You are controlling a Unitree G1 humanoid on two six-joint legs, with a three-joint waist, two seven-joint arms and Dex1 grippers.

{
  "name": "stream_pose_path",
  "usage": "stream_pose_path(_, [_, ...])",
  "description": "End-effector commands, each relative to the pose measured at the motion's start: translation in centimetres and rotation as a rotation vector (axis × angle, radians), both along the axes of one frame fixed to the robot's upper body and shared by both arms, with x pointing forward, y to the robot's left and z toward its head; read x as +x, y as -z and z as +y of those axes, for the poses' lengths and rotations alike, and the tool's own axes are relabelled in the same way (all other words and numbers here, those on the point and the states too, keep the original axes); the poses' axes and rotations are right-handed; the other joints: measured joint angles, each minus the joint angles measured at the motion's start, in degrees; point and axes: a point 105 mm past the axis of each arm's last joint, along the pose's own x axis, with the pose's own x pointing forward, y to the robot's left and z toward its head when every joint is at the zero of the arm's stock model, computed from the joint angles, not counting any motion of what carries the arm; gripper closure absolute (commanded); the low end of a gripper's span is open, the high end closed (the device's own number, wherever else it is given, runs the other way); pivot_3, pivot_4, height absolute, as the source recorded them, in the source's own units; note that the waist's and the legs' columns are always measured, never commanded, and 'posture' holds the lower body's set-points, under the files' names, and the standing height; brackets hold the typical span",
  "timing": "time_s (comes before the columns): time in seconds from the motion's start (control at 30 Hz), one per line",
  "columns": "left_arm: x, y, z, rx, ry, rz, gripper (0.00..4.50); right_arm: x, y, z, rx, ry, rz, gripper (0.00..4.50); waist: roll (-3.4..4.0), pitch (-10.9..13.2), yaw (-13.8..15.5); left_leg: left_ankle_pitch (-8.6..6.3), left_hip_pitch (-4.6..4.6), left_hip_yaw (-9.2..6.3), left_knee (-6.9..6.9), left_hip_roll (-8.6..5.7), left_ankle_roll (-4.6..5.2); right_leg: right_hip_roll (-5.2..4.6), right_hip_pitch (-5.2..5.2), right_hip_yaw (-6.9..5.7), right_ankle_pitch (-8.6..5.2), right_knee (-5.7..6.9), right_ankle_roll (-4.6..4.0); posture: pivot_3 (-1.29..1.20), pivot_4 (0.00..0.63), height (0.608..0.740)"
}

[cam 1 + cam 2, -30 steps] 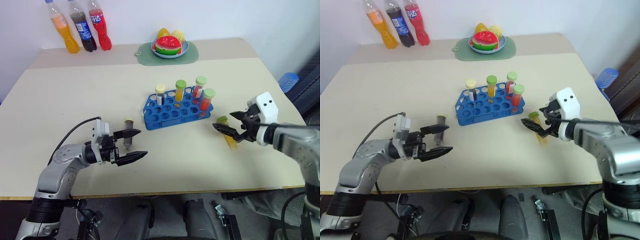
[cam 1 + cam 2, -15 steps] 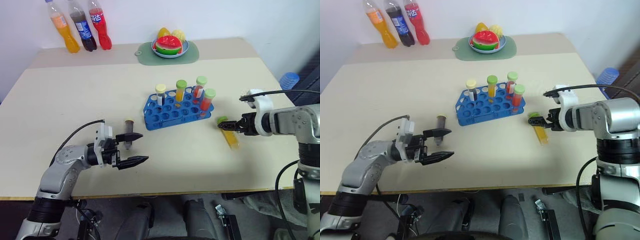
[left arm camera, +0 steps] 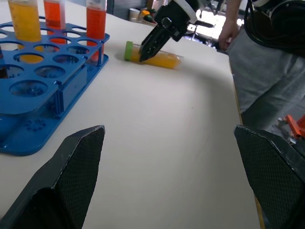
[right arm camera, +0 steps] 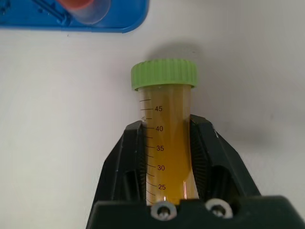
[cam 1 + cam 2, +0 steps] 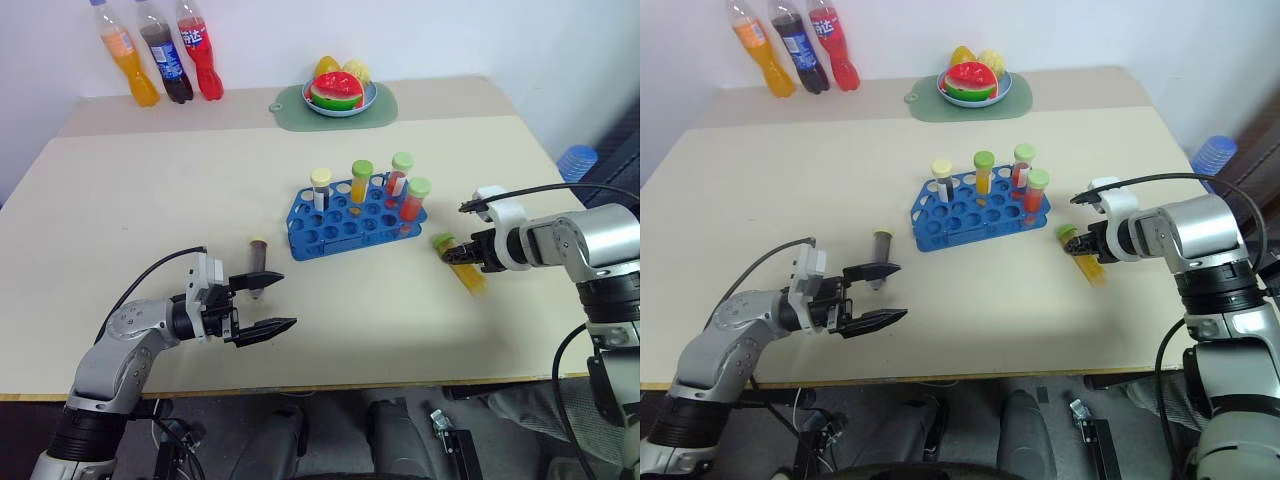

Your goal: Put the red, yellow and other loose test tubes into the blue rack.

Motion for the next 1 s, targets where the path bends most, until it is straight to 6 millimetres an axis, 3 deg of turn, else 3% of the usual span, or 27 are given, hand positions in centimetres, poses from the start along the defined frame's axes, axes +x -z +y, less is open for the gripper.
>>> stream_pose_path(0.03, [0.0, -0.9, 0.2, -0.004, 0.000, -0.036, 0.00, -0.5, -0.7, 0.1, -0.093, -0.138, -0.083, 3.72, 0.00, 0.00, 0.23, 0.00, 0.00, 0.00, 0.01, -0.01, 0.00, -0.01, 0.00, 0.00, 0.00, 0.00, 0.00, 0.00, 0.150, 0.740])
stream_pose_path(0.23, [0.3, -1.0, 0.2, -0.008, 0.005, -0.037, 0.00, -2.7, -5.3, 3.8, 0.086, -0.500, -0.366, 3.72, -0.01, 0.01, 0.23, -0.01, -0.01, 0.02, -0.01, -0.04, 0.01, -0.05, 0.00, -0.01, 0.00, 0.01, 0.02, 0.00, 0.150, 0.740])
stream_pose_path(0.33, [0.5, -1.1, 0.0, -0.011, 0.014, -0.039, 0.00, -5.9, -7.1, 7.6, 0.317, -0.772, -0.505, 3.72, -0.02, 0.01, 0.04, -0.01, 0.00, -0.01, -0.01, -0.02, 0.01, -0.02, 0.02, -0.03, 0.00, 0.00, 0.02, 0.00, 0.150, 0.740])
stream_pose_path(0.4, [0.8, -1.3, -0.2, -0.018, 0.018, -0.045, 0.00, -6.6, -7.6, 9.6, 0.403, -0.834, -0.600, 3.72, -0.03, 0.01, -0.25, -0.01, 0.02, 0.00, 0.00, 0.02, 0.01, 0.02, 0.03, -0.03, 0.00, 0.00, 0.02, 0.00, 0.150, 0.740])
stream_pose_path(0.57, [1.0, -1.7, -0.2, -0.028, 0.011, -0.051, 0.00, -3.4, -8.9, 13.2, 0.498, -0.709, -0.919, 3.72, -0.06, -0.01, -0.22, 0.04, 0.07, -0.03, 0.00, 0.11, -0.07, 0.11, 0.04, -0.01, 0.04, 0.05, -0.03, 0.00, 0.150, 0.740])
stream_pose_path(0.7, [0.9, -1.8, 0.0, -0.026, 0.008, -0.053, 0.00, -0.8, -8.6, 14.9, 0.521, -0.596, -1.034, 3.72, -0.05, -0.01, -0.01, 0.26, 0.07, -0.09, -0.02, 0.11, -0.46, 0.14, 0.01, -0.01, 0.06, 0.05, -0.07, 0.00, 0.150, 0.740])
stream_pose_path(0.83, [0.9, -2.1, 0.2, -0.029, -0.010, -0.057, 0.00, 1.3, -7.2, 15.1, 0.522, -0.482, -1.097, 3.72, -0.08, -0.03, -0.19, 0.28, 0.05, -0.13, -0.04, 0.09, -0.49, 0.16, 0.00, -0.01, 0.06, 0.05, -0.08, 0.00, 0.150, 0.740])
stream_pose_path(1.0, [0.8, -2.2, 0.4, -0.032, -0.027, -0.060, 0.00, 2.1, -5.9, 14.9, 0.507, -0.433, -1.127, 3.72, -0.07, -0.02, -0.38, 0.30, 0.05, -0.15, -0.06, 0.11, -0.53, 0.19, -0.04, 0.00, 0.06, 0.09, -0.10, 0.00, 0.150, 0.740])
